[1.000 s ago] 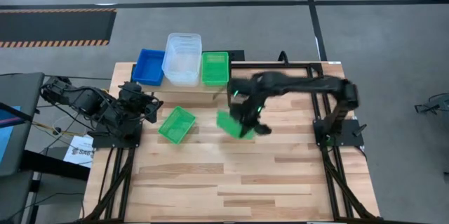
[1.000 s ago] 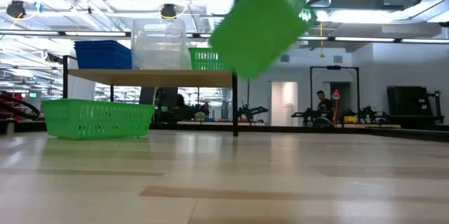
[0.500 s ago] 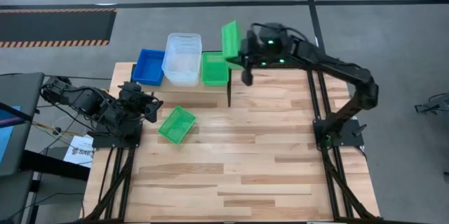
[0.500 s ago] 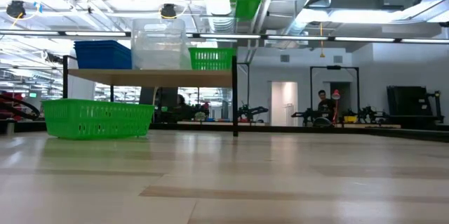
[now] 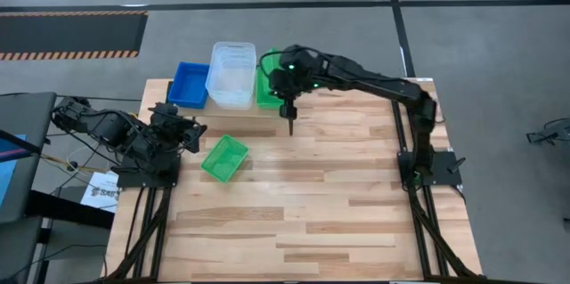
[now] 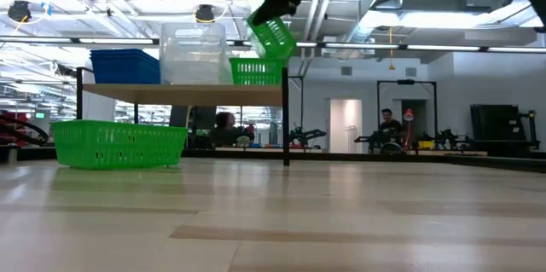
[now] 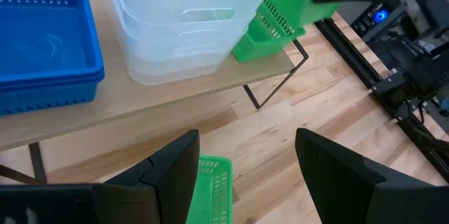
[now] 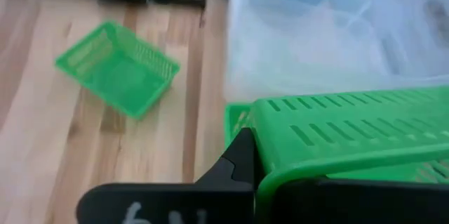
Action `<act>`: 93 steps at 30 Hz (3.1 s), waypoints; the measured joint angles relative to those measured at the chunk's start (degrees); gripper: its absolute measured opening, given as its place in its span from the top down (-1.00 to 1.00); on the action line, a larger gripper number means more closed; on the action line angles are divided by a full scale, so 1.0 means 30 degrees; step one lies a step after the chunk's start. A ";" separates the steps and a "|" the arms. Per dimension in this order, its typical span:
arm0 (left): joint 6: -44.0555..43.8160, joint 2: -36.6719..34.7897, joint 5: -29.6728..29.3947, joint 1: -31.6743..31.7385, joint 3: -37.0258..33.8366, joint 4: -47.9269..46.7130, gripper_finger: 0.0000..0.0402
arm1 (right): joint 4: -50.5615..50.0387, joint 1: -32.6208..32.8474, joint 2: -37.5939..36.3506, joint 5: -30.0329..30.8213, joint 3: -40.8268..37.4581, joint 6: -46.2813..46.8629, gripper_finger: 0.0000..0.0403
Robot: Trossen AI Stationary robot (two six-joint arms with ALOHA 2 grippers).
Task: Stack baskets on shelf by color
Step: Stack the right green bin on top of the other green bin on the shelf, then stack the green bin on top of the other green bins on the shelf
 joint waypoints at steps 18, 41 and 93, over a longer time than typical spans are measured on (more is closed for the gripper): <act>-0.0058 0.0000 -0.0613 0.0000 -0.0002 -0.0042 -0.12 | -0.2731 0.0130 0.1850 0.0412 0.3017 -0.0811 0.85; 0.0022 -0.0007 -0.0598 0.0000 0.0006 -0.0045 -0.12 | -0.2792 0.0086 0.2118 0.1535 0.3003 -0.1785 0.39; 0.1872 -0.0007 0.2915 -0.0007 0.0006 -0.0217 -0.12 | 0.2028 0.5510 1.1831 0.0455 0.4757 -0.6364 0.37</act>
